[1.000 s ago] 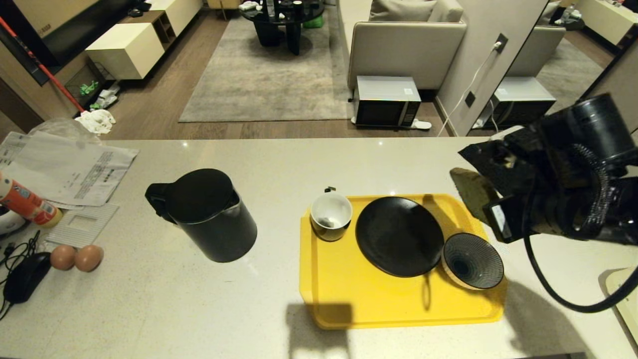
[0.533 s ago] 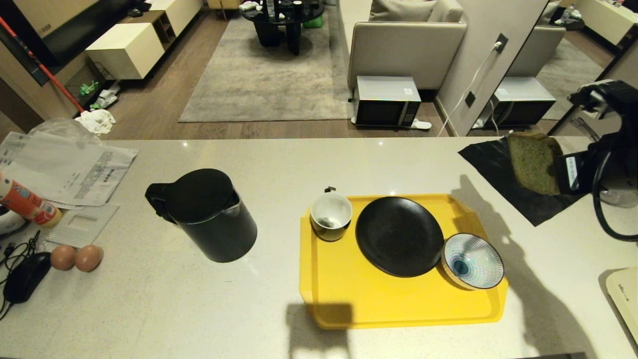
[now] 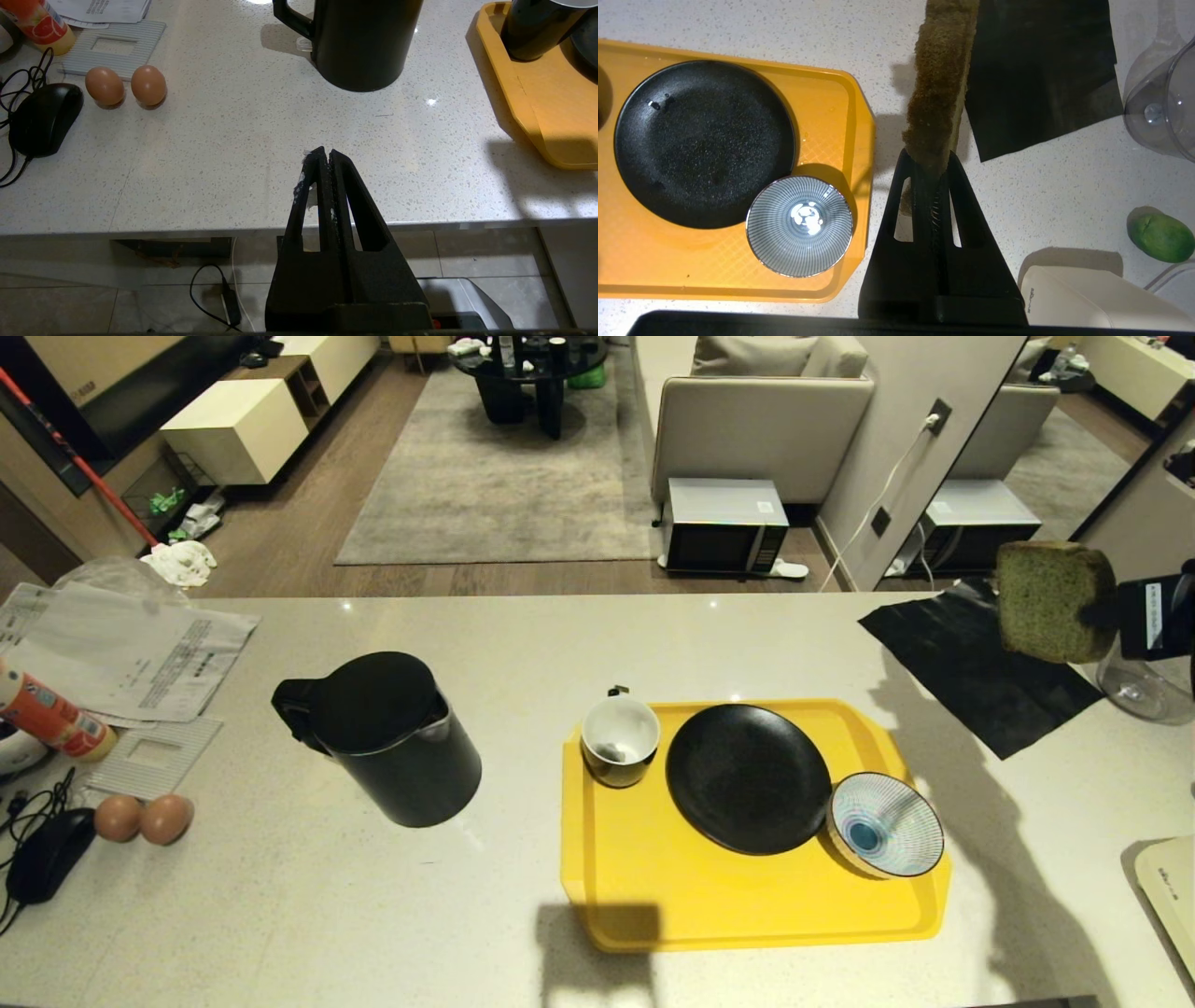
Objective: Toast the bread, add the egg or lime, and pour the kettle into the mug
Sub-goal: Put the bread slices in the toaster
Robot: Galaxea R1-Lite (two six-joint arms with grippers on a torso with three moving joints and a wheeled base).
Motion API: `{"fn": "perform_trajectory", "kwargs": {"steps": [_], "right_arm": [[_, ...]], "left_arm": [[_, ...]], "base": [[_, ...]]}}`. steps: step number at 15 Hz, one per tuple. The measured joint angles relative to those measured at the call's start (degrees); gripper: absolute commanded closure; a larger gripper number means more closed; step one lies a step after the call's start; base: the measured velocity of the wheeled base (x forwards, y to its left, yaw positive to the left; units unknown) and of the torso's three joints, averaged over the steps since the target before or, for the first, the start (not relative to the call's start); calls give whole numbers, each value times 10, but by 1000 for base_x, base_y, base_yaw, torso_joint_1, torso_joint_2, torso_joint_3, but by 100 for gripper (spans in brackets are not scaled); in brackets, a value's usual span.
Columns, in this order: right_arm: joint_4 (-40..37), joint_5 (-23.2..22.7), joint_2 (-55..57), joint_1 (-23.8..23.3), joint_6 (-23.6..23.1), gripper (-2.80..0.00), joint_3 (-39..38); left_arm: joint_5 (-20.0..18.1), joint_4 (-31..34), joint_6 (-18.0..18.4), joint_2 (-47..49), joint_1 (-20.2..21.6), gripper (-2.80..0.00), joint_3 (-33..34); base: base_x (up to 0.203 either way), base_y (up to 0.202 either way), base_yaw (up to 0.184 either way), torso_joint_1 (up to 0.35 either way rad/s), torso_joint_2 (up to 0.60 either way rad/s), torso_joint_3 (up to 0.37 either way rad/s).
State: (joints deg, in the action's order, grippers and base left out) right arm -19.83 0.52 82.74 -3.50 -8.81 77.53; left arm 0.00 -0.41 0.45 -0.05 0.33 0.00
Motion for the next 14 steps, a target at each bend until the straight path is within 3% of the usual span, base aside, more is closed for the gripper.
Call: {"fn": "perform_trajectory", "kwargs": {"steps": [14], "right_arm": [[3, 2, -44, -24, -36, 0, -40]], "left_arm": [[0, 0, 0, 0, 0, 0, 0]], "base": [[0, 0, 0, 0, 0, 0]]}}
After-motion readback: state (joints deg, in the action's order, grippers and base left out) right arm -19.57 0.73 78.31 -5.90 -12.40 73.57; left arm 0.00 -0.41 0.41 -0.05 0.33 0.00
